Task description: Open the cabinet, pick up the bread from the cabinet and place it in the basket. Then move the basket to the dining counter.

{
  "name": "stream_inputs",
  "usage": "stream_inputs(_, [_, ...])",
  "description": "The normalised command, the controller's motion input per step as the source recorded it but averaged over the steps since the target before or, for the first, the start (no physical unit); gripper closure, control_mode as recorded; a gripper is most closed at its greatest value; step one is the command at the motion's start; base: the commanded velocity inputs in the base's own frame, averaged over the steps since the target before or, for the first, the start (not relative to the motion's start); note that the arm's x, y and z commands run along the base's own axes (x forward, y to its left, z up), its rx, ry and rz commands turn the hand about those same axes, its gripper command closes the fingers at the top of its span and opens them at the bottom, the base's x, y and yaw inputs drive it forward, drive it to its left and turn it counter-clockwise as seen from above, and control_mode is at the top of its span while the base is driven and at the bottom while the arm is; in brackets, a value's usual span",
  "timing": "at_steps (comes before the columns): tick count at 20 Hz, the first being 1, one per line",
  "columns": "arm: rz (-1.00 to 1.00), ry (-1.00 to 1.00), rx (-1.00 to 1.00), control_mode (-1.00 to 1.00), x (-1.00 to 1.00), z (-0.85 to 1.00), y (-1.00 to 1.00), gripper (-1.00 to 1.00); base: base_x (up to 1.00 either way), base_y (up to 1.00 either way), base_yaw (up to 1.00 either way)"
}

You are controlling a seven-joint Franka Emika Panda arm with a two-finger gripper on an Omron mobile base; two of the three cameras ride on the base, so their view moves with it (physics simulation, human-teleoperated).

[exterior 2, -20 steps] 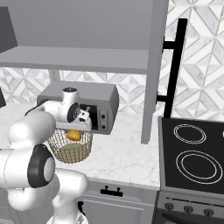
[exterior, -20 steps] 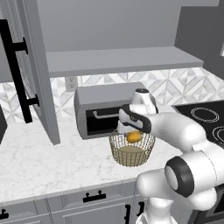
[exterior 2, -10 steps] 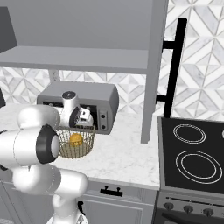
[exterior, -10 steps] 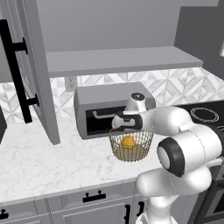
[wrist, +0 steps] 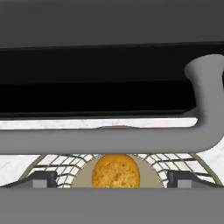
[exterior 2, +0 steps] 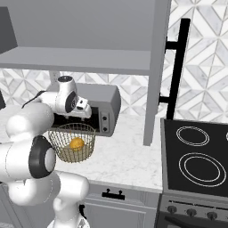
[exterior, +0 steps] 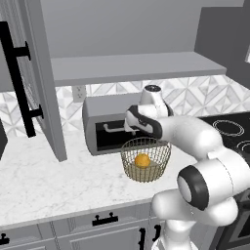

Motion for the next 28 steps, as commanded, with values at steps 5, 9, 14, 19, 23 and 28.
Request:
stream_inputs(5, [-0.12,0.00,0.00,-1.00,-0.71,0.31,-0.12,-1.00,0.00,0.00,0.00])
stream_inputs(9, [-0.24,-0.07,0.01,-1.00,-0.99,-0.72,-0.59,-1.00,0.00,0.00,0.00])
stream_inputs(14, [-0.27,0.01,0.08,-1.00,-0.58,-0.37,-0.80,-1.00,0.00,0.00,0.00])
stream_inputs(19, [-0.12,0.01,0.12,-1.00,-0.03,0.00,-0.09,-1.00,0.00,0.00,0.00])
stream_inputs(23, [-0.05,0.00,0.11,-1.00,0.06,-0.09,-0.03,-1.00,0.00,0.00,0.00])
stream_inputs(28, [-0.03,0.02,0.02,-1.00,0.12,-0.27,0.00,-1.00,0.00,0.00,0.00])
